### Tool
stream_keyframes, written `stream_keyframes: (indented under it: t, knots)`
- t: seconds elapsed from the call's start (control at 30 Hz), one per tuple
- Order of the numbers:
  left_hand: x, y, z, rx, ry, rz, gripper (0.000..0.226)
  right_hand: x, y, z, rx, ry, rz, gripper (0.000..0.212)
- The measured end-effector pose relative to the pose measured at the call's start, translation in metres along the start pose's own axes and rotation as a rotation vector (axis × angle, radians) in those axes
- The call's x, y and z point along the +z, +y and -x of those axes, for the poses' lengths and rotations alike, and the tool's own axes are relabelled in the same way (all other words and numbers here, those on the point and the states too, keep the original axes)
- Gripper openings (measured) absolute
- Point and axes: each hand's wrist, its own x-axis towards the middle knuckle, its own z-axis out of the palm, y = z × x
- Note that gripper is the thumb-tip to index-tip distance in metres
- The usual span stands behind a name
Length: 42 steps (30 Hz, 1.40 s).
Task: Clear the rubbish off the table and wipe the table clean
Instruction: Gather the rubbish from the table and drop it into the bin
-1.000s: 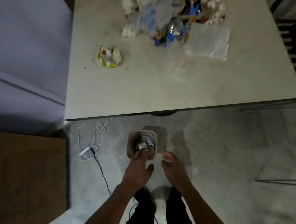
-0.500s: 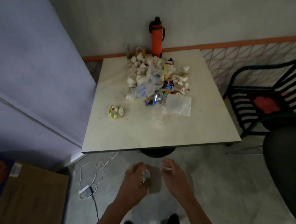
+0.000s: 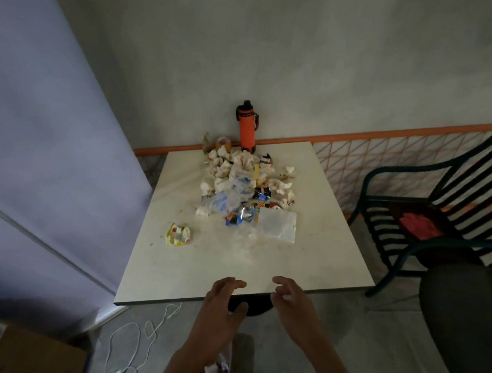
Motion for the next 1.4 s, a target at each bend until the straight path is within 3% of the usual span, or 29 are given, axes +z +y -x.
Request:
stream_keyframes:
  t: [0.43,0.97,1.23,1.4]
  knots:
    - [-0.010,0.032,-0.153,0.087,0.069,0.143,0.044,-0.066,-0.048,-0.128,-0.048,0.098,0.083,0.032]
    - [0.004,0.049,-0.320,0.158,0.006,0.046,0.048,-0.110,-0.069,-0.302,0.056,0.130,0.083,0.033]
    - [0.034,0.078,-0.387,-0.018,0.017,-0.090,0.037,-0.151,-0.064,-0.407,0.035,0.019,0.115,0.030]
    - [0.049,0.083,-0.436,-0.141,-0.024,-0.158,0.048,-0.165,-0.059,-0.469,-0.006,-0.060,0.171,0.031]
